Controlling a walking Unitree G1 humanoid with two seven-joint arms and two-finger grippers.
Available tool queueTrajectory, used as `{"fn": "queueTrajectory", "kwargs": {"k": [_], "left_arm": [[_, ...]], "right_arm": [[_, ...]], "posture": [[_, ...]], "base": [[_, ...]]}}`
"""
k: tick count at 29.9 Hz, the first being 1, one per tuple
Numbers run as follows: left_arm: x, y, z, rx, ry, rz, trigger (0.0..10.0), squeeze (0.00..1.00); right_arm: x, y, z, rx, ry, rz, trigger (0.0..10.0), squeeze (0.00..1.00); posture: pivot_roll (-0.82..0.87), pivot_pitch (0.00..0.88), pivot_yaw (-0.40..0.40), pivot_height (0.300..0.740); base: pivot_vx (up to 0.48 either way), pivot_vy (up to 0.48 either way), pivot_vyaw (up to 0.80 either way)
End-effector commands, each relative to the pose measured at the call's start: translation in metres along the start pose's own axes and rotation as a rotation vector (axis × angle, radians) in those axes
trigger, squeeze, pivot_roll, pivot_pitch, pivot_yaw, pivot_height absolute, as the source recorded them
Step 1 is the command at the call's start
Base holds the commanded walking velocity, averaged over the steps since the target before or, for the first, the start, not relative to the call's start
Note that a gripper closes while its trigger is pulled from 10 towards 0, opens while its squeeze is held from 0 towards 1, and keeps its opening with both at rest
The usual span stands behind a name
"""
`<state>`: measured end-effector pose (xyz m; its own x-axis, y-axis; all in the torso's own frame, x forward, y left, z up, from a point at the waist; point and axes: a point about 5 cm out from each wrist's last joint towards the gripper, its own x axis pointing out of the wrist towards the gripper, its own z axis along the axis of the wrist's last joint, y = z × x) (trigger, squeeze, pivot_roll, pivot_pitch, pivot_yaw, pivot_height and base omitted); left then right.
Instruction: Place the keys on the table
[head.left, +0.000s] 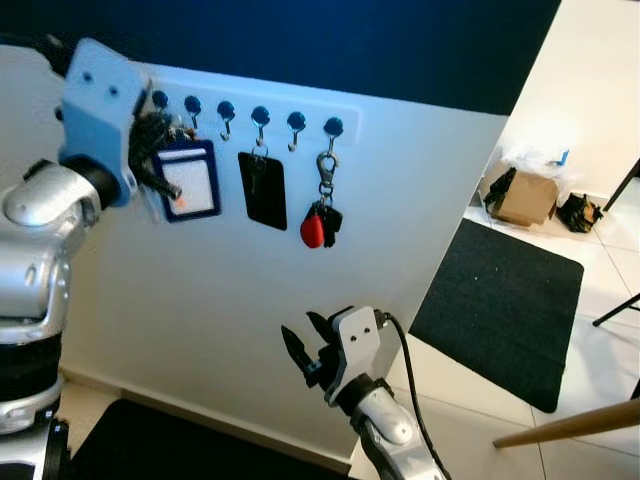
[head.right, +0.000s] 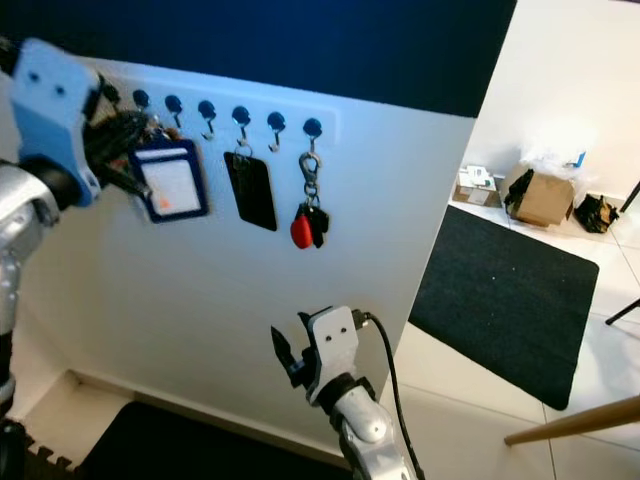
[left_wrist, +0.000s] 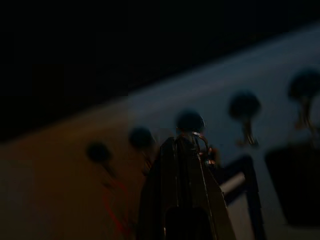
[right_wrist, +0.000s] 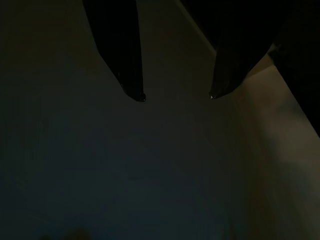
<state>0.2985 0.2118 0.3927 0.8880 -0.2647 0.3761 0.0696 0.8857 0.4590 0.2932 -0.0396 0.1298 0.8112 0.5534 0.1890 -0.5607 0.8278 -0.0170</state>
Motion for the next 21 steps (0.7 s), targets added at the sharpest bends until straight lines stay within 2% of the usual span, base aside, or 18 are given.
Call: {"fn": "queueTrajectory", "kwargs": {"k": [1,6,9,12,13,16,18,20,21], "left_arm": [[0.005,-0.003,0.004,0.003,-0.021,0.004,10.0,0.00],[0.012,-0.006,0.012,-0.011,-0.058,-0.018,10.0,0.00],[0.015,-0.012,0.014,0.004,-0.049,-0.064,10.0,0.00],[0.016,-0.014,0.013,-0.005,-0.050,-0.053,10.0,0.00],[0.019,-0.017,0.007,0.023,-0.009,-0.062,10.0,0.00],[0.021,-0.017,0.001,0.031,0.022,-0.039,10.0,0.00],[0.022,-0.010,-0.004,0.056,0.050,0.021,10.0,0.00],[0.023,0.009,-0.005,0.040,0.060,0.152,10.0,0.00],[0.023,0.009,-0.005,0.040,0.060,0.152,10.0,0.00]], "right_arm": [[0.000,0.005,-0.004,0.032,0.007,0.001,10.0,0.00],[0.000,0.004,-0.003,0.033,0.005,-0.003,10.0,0.00],[-0.001,0.004,-0.004,0.033,0.006,-0.007,10.0,0.00],[-0.001,0.004,-0.004,0.033,0.006,-0.007,10.0,0.00],[-0.001,0.005,-0.004,0.034,0.006,-0.008,10.0,0.00],[0.000,0.005,-0.004,0.035,0.004,-0.007,10.0,0.00],[0.000,0.005,-0.004,0.035,0.003,-0.006,10.0,0.00],[0.000,0.004,-0.003,0.035,0.003,-0.010,10.0,0.00],[0.000,0.004,-0.003,0.035,0.003,-0.010,10.0,0.00]], "posture": [[0.28,0.169,-0.034,0.740],[0.28,0.167,-0.028,0.740],[0.28,0.167,-0.026,0.740],[0.28,0.167,-0.025,0.740],[0.28,0.166,-0.025,0.740],[0.28,0.166,-0.025,0.740],[0.28,0.166,-0.024,0.740],[0.28,0.166,-0.023,0.740],[0.28,0.166,-0.023,0.740]], "base": [[0.000,0.000,0.00],[0.000,0.000,0.00],[0.000,0.000,0.00],[0.000,0.000,0.00],[0.000,0.000,0.00],[0.000,0.000,0.00],[0.000,0.000,0.00],[0.000,0.000,0.00],[0.000,0.000,0.00]]}}
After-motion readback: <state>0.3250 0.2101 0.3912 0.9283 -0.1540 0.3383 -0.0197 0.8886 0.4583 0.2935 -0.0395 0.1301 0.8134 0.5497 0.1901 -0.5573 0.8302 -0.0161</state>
